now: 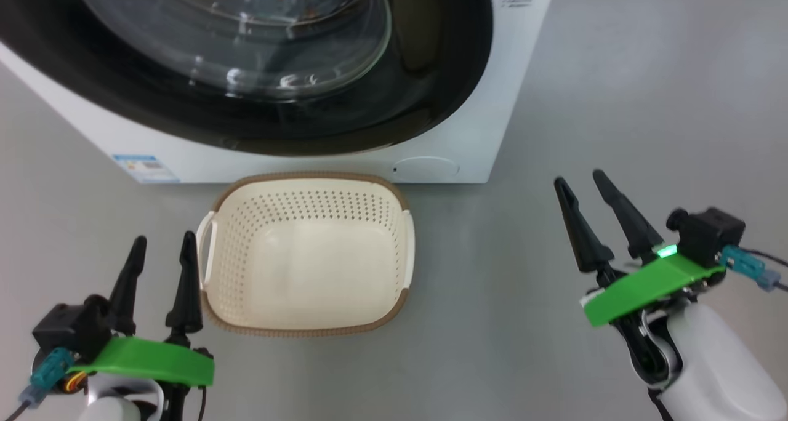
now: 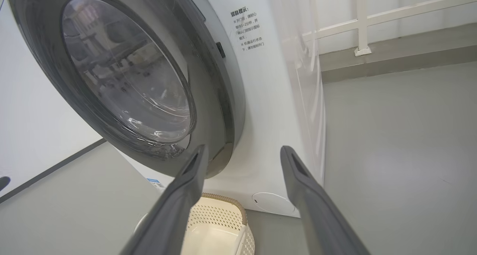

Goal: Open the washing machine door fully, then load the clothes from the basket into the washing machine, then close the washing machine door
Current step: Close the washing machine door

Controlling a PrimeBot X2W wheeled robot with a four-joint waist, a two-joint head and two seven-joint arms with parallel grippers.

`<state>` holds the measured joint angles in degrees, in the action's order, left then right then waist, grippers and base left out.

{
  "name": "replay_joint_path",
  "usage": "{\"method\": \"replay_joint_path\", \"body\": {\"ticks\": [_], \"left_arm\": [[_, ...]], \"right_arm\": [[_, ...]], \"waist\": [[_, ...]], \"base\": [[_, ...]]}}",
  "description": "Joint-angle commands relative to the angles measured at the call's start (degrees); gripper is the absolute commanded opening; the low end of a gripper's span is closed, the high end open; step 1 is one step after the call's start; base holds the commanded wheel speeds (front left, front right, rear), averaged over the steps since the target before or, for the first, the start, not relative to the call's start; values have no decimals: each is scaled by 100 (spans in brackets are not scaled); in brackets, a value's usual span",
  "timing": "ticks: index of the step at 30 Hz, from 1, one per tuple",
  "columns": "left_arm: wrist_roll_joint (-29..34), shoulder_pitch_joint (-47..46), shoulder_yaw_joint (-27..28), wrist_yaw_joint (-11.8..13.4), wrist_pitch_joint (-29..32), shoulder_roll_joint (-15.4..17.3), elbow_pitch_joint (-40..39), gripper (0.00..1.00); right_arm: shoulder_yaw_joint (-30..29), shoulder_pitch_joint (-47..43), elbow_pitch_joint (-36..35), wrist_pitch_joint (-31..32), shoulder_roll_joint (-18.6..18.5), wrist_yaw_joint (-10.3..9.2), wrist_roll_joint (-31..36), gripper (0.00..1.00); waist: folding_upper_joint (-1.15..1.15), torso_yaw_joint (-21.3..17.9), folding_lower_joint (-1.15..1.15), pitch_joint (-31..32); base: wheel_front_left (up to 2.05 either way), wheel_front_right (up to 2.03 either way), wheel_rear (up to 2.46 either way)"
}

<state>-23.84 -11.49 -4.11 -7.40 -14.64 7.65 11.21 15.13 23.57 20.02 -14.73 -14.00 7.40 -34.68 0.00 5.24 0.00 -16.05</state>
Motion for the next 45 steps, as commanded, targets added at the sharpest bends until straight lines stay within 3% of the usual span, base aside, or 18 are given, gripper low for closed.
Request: {"method": "replay_joint_path", "body": {"ticks": [1,21,31,45], "left_arm": [[59,63,215,-9,-36,194,-104,100],[273,563,589,-9,-36,279,-84,100],[365,782,889,-9,-36,257,-161,100],[325,828,901,-9,-36,272,-211,100]], "right_arm": [[53,-237,-153,-27,-69,9,53,100],[-441,-1117,-254,-27,-304,9,45,100],[-659,-1375,-309,-27,-331,9,74,100],[-710,-1385,-355,-27,-279,9,117,100]], "waist": [[0,-217,0,217],[0,-771,0,678],[0,-842,0,778],[0,-811,0,770]], "base": [[0,0,0],[0,0,0],[0,0,0],[0,0,0]]}}
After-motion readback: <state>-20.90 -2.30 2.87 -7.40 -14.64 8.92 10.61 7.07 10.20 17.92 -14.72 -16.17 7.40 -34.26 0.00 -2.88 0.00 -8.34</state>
